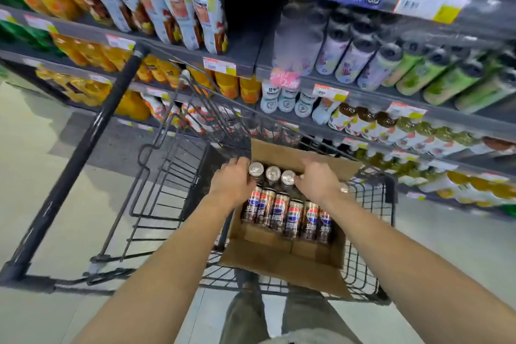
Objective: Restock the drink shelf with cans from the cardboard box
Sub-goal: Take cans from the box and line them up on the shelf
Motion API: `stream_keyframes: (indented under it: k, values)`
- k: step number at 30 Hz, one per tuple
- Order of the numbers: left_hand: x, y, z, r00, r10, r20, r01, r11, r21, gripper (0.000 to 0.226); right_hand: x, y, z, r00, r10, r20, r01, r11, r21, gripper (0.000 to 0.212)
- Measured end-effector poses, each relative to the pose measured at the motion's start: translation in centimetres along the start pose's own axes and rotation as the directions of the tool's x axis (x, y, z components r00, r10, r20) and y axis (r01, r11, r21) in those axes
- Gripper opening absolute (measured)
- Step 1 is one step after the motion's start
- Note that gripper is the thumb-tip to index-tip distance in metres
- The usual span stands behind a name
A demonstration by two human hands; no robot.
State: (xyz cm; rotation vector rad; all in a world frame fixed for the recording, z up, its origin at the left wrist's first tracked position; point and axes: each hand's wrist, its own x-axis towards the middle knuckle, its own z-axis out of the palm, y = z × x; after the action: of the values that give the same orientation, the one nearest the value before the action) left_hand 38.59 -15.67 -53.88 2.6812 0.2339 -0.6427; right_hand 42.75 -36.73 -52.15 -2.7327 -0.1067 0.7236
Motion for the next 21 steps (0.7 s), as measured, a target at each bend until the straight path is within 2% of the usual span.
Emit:
stream_keyframes:
  k: [4, 8, 12, 15, 17, 21]
  values:
    - [2.7, -2.2, 1.4, 0.999, 0.033, 0.025, -0.033, 0.999, -0.005, 0.047, 1.4, -0.9, 2.8, 0.996, 0.080, 0.036, -0.080, 0.997, 0.003, 0.037]
    - [6.4, -3.9, 3.7, 0.996, 0.053, 0.069, -0.059, 0.995, 0.085, 0.049, 4.6, -1.3, 6.6, 0.991, 0.108, 0.081, -0.106, 0.994, -0.027, 0.032]
    - [10.6, -5.4, 7.4, 0.995, 0.038, 0.090, -0.049, 0.991, 0.127, 0.058, 9.4, -0.3, 11.2, 0.990, 0.119, 0.074, -0.111, 0.989, -0.101, 0.056]
    - [13.3, -6.1, 10.9, 0.991, 0.046, 0.126, -0.065, 0.986, 0.152, 0.078, 12.5, 0.8, 14.4, 0.989, 0.125, 0.073, -0.111, 0.978, -0.176, 0.065]
    - [14.6, -6.3, 13.2, 0.991, 0.051, 0.123, -0.073, 0.981, 0.182, 0.090, 13.4, 1.4, 16.4, 0.992, 0.123, 0.019, -0.116, 0.968, -0.221, 0.066]
    - [15.8, -6.3, 16.6, 0.997, 0.047, 0.058, -0.057, 0.980, 0.193, 0.098, 13.7, 1.5, 19.6, 0.993, 0.089, -0.080, -0.112, 0.931, -0.349, 0.091]
